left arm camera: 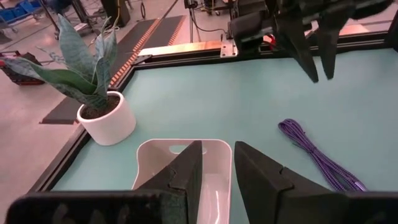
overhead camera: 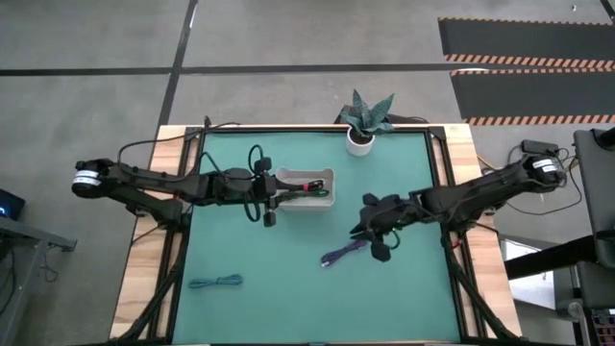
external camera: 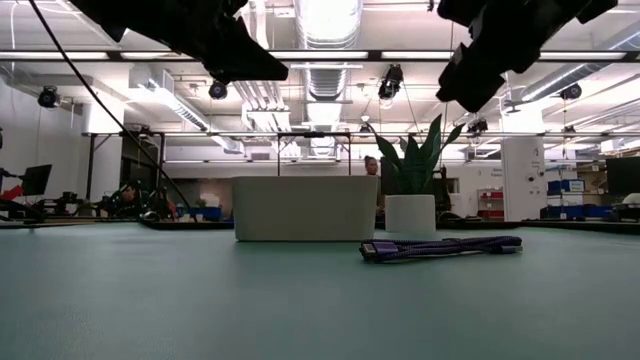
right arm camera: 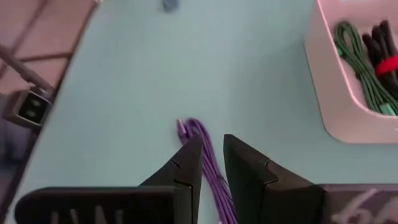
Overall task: Pick and place USB-C Cables
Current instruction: Put the purple charger cable into the white bin
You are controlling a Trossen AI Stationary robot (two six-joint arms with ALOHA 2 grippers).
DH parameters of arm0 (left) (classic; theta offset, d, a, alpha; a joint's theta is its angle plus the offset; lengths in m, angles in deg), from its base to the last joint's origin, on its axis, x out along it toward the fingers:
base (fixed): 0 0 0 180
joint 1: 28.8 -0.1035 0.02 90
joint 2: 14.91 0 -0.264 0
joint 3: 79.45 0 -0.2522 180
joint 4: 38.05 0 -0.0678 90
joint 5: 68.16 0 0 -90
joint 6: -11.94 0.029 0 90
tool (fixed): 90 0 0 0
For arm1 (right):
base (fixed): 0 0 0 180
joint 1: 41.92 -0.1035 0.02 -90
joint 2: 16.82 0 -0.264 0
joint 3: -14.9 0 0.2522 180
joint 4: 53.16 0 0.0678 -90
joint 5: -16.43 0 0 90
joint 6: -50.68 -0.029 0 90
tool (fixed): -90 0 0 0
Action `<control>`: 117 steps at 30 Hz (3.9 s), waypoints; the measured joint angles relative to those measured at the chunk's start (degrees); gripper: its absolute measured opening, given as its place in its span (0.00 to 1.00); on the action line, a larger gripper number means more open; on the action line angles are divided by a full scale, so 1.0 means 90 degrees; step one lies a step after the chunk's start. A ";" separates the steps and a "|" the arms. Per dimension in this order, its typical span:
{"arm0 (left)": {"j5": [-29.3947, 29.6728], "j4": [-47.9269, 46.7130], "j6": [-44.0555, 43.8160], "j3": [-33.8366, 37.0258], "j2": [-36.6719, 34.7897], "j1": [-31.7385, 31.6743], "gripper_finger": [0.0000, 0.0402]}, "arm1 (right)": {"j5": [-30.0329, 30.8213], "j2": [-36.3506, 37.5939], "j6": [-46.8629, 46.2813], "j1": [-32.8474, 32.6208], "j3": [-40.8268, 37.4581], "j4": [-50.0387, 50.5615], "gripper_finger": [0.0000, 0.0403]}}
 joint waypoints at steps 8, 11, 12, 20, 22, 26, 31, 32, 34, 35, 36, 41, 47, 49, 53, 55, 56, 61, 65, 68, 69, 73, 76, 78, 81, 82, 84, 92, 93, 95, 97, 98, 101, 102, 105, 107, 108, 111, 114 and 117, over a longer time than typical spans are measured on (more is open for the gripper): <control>0.0000 -0.0004 0.0000 0.0000 0.0000 0.0000 0.20 | 0.0157 -0.0863 0.0251 -0.0116 0.0612 0.0606 0.14; 0.0000 -0.0066 0.0002 0.0000 0.0000 0.0000 0.20 | 0.0159 -0.1169 0.0495 -0.0114 0.0823 0.0869 0.14; 0.0000 -0.0095 0.0002 0.0000 -0.0005 0.0000 0.20 | 0.0157 -0.1277 0.0578 -0.0114 0.0902 0.0951 0.14; 0.0000 -0.0116 0.0004 0.0004 -0.0034 0.0000 0.20 | 0.0157 -0.2101 0.0841 -0.0114 0.1320 0.1453 0.14; 0.0000 -0.0115 0.0004 0.0015 -0.0034 0.0000 0.20 | 0.0157 -0.2292 0.0879 -0.0114 0.1369 0.1456 0.14; 0.0000 -0.0117 -0.0002 0.0034 -0.0034 0.0002 0.20 | 0.0154 -0.2610 0.1005 -0.0114 0.1457 0.1456 0.14; 0.0000 -0.0117 -0.0005 0.0034 -0.0034 0.0005 0.20 | 0.0154 -0.2864 0.1141 -0.0114 0.1613 0.1486 0.18; 0.0000 -0.0115 -0.0005 0.0034 -0.0034 0.0005 0.20 | 0.0154 -0.2902 0.1139 -0.0114 0.1658 0.1557 0.21; 0.0000 -0.0117 -0.0007 0.0034 -0.0034 0.0005 0.20 | 0.0163 -0.2948 0.1134 -0.0114 0.1776 0.1742 0.27; 0.0000 -0.0117 -0.0007 0.0035 -0.0034 0.0005 0.20 | 0.0198 -0.2952 0.1147 -0.0114 0.1811 0.1823 0.30; 0.0000 -0.0118 -0.0008 0.0035 -0.0034 0.0005 0.20 | 0.0204 -0.2952 0.1178 -0.0114 0.1841 0.1862 0.34; 0.0000 -0.0261 -0.0019 0.0036 -0.0034 0.0005 0.20 | 0.0193 -0.2971 0.1357 -0.0114 0.1867 0.1819 0.47; 0.0000 -0.0275 -0.0019 0.0036 -0.0036 0.0005 0.20 | -0.0309 -0.3290 0.1357 -0.0111 0.1684 0.1764 0.49; 0.0000 -0.0269 -0.0019 0.0036 -0.0036 0.0005 0.20 | -0.0547 -0.3453 0.1357 -0.0111 0.1673 0.1664 0.48; 0.0000 -0.0268 -0.0019 0.0036 -0.0036 0.0005 0.20 | -0.0694 -0.3728 0.1382 -0.0111 0.1683 0.1433 0.44; 0.0000 -0.0269 -0.0019 0.0036 -0.0036 0.0005 0.20 | -0.0738 -0.3749 0.1436 -0.0099 0.1683 0.1401 0.43; 0.0000 -0.0270 -0.0019 0.0036 -0.0036 0.0005 0.20 | -0.0750 -0.3758 0.1446 -0.0088 0.1683 0.1366 0.42; 0.0000 -0.0270 -0.0019 0.0036 -0.0036 0.0002 0.20 | -0.0784 -0.3749 0.1525 -0.0051 0.1661 0.1189 0.36; 0.0000 -0.0277 -0.0019 0.0036 -0.0036 0.0000 0.20 | -0.0778 -0.3753 0.1527 -0.0026 0.1659 0.1173 0.30; 0.0000 -0.0277 -0.0019 0.0036 -0.0036 0.0000 0.20 | -0.0731 -0.3753 0.1523 -0.0024 0.1656 0.1171 0.23; 0.0000 -0.0277 -0.0019 0.0036 -0.0036 0.0000 0.20 | -0.0727 -0.3753 0.1494 -0.0024 0.1656 0.1170 0.21; 0.0000 -0.0277 -0.0019 0.0036 -0.0036 0.0000 0.20 | -0.0735 -0.3753 0.1440 -0.0024 0.1656 0.1171 0.12; 0.0000 -0.0277 -0.0019 0.0036 -0.0036 0.0001 0.20 | -0.0739 -0.3753 0.1440 -0.0024 0.1649 0.1177 0.08; 0.0000 -0.0277 -0.0018 0.0036 -0.0036 0.0002 0.20 | -0.0738 -0.3753 0.1441 -0.0019 0.1647 0.1180 0.08; 0.0000 -0.0277 -0.0019 0.0036 -0.0036 0.0002 0.20 | -0.0761 -0.3753 0.1442 -0.0007 0.1644 0.1182 0.08; 0.0000 -0.0277 -0.0019 0.0038 -0.0036 0.0002 0.20 | -0.0766 -0.3753 0.1439 -0.0007 0.1644 0.1182 0.08; 0.0000 -0.0275 -0.0019 0.0039 -0.0036 0.0003 0.20 | -0.0800 -0.3753 0.1440 0.0007 0.1642 0.1185 0.08; 0.0000 -0.0277 -0.0019 0.0056 -0.0036 0.0005 0.20 | -0.0803 -0.3706 0.1401 0.0015 0.1632 0.1204 0.07; 0.0000 -0.0277 -0.0019 0.0058 -0.0036 0.0006 0.20 | -0.0805 -0.3697 0.1398 0.0015 0.1632 0.1209 0.07; 0.0000 -0.0277 -0.0019 0.0060 -0.0036 0.0005 0.20 | -0.0812 -0.3670 0.1398 0.0015 0.1632 0.1252 0.07; 0.0000 -0.0277 -0.0017 0.0062 -0.0036 0.0005 0.20 | -0.0820 -0.3594 0.1398 0.0015 0.1620 0.1382 0.07; 0.0000 -0.0276 -0.0017 0.0063 -0.0036 0.0005 0.20 | -0.0820 -0.3547 0.1371 0.0025 0.1616 0.1447 0.07; 0.0000 -0.0277 -0.0014 0.0063 -0.0036 0.0005 0.20 | -0.0820 -0.3359 0.1177 0.0087 0.1615 0.1571 0.07; 0.0000 -0.0277 -0.0001 0.0063 -0.0036 0.0005 0.20 | -0.0810 -0.3287 0.1118 0.0114 0.1615 0.1630 0.07; 0.0032 -0.0197 0.0002 0.0066 -0.0083 0.0005 0.20 | -0.0791 -0.3098 0.0922 0.0186 0.1615 0.1717 0.07; 0.0045 -0.0148 0.0024 0.0066 -0.0162 0.0005 0.20 | -0.0748 -0.2959 0.0807 0.0216 0.1615 0.1731 0.07; 0.0049 -0.0171 0.0044 0.0072 -0.0230 0.0005 0.20 | -0.0658 -0.2876 0.0772 0.0221 0.1617 0.1716 0.07; 0.0051 -0.0161 0.0155 0.0092 -0.0424 0.0000 0.20 | -0.0225 -0.2661 0.0606 0.0222 0.1692 0.1849 0.07; 0.0051 -0.0103 0.0273 0.0128 -0.0725 0.0000 0.20 | 0.0238 -0.2538 0.0508 0.0249 0.2014 0.2330 0.07; 0.0052 -0.0020 0.0340 0.0223 -0.1089 0.0000 0.20 | 0.0559 -0.2557 0.0472 0.0341 0.2611 0.3072 0.07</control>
